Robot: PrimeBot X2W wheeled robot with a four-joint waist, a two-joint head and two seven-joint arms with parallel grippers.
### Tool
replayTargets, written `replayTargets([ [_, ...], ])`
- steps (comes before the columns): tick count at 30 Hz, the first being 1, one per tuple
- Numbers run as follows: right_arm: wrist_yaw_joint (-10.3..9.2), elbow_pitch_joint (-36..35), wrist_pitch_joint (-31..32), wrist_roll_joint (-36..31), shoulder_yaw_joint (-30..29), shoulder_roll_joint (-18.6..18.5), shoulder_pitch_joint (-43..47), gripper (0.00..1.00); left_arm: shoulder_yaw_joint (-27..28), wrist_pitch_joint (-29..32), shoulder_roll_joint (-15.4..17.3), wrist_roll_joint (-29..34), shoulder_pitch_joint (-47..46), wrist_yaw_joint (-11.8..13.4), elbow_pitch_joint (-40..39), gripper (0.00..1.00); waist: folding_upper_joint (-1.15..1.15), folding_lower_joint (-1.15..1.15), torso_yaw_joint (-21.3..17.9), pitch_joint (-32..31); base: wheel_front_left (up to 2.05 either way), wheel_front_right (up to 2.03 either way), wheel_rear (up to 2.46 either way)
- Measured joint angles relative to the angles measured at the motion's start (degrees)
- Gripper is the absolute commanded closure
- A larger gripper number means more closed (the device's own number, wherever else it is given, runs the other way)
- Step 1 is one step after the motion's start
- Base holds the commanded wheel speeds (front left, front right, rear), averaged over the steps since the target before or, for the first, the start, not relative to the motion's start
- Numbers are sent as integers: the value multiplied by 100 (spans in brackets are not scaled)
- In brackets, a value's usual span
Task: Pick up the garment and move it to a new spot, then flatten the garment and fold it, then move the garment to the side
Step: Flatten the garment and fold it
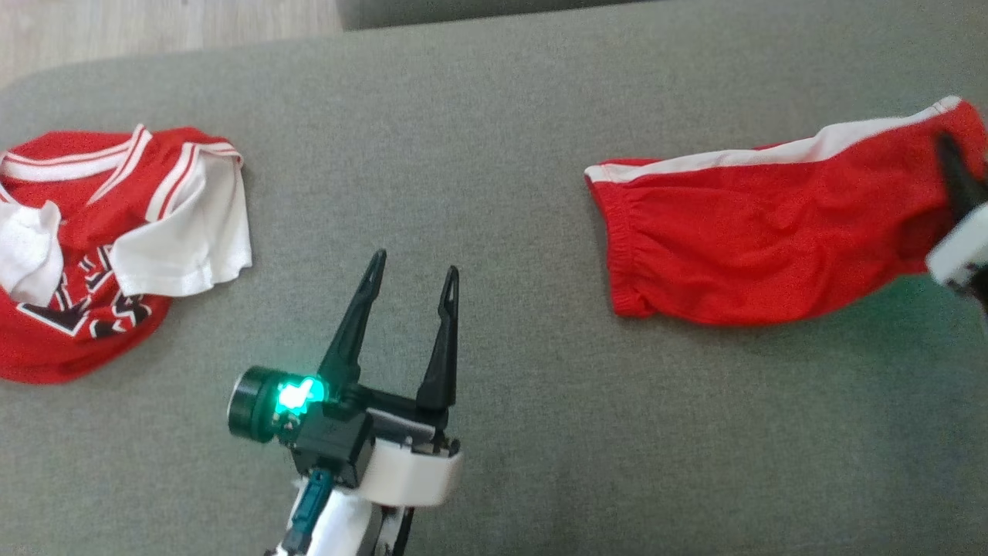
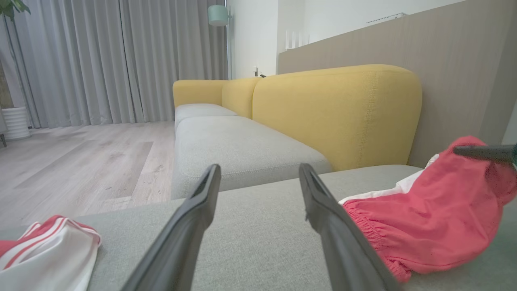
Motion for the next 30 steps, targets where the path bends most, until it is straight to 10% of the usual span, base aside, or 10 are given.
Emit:
replayTargets([
  [12,0,-2023,816,-743,918,920,275,100,9,1,-82,-30,320,-140,162,0,0,0,282,-461,0,0,0],
  [13,0,-2023,839,-780,1017,1083,364,76,-2,1,-89,-37,329,-141,166,0,0,0,330,-478,0,0,0],
  [14,0,-1950,867,-849,1080,1243,453,0,-24,1,-96,-44,337,-158,175,0,0,0,381,-491,0,0,0],
  [30,0,-2156,-1094,-2087,-976,1624,3123,0,303,1,-113,-111,1097,3,109,0,0,-1,613,-1276,0,0,0],
])
